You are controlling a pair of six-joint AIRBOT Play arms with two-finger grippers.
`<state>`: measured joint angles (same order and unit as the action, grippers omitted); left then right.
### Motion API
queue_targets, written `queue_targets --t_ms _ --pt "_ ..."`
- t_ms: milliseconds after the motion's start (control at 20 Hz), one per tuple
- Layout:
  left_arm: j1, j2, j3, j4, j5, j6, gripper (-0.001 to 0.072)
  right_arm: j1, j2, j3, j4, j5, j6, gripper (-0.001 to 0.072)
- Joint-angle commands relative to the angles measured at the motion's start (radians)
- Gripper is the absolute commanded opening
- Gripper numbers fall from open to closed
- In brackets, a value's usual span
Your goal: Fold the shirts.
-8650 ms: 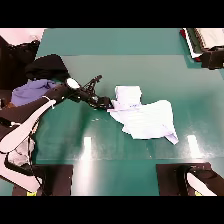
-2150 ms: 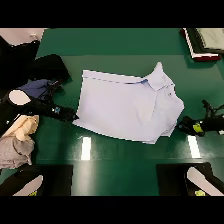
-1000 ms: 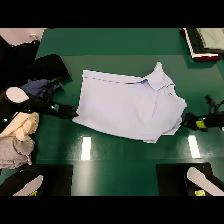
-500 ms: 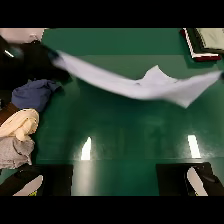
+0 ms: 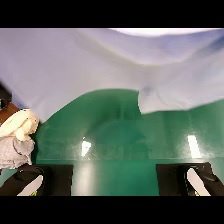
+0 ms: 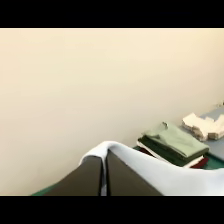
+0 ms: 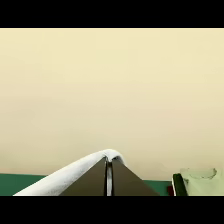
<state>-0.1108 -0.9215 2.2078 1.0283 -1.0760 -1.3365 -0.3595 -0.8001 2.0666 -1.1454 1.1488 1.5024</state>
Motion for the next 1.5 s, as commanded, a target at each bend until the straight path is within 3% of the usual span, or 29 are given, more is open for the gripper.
queue_targets --t_ms 0,250,450,650,750,1200,1350,1450 --pt "0.0 0.048 0.005 0.104 0.023 -0.004 0.0022 0.002 -0.071 0.158 -0.114 0.043 0.049 0.0009" --pt "0.001 0.034 -0.372 0.352 -0.077 -0.135 0.0022 0.002 -0.167 -0.026 -0.105 0.156 0.092 0.0008" --pt "0.001 -0.093 -0.692 0.323 -0.109 -0.134 0.0023 0.002 -0.354 -0.151 -0.105 0.391 0.097 0.0008" --pt "0.001 -0.275 -0.799 0.309 0.021 -0.133 0.0023 0.003 -0.522 -0.269 -0.104 0.41 0.097 0.0008" --pt "0.001 -0.363 -0.799 0.296 0.112 -0.13 0.0023 0.019 -0.581 -0.333 -0.107 0.331 0.09 0.0008" --pt "0.012 -0.577 -0.79 0.246 0.623 -0.13 0.0023 0.158 -0.736 -0.499 -0.117 -0.267 0.077 0.0008" --pt "0.034 -0.601 -0.787 0.245 0.661 -0.132 0.0022 0.209 -0.758 -0.498 -0.231 -0.346 0.079 0.0008" --pt "0.06 -0.613 -0.787 0.247 0.584 -0.13 0.0022 0.239 -0.765 -0.499 -0.318 -0.319 0.079 0.0008"
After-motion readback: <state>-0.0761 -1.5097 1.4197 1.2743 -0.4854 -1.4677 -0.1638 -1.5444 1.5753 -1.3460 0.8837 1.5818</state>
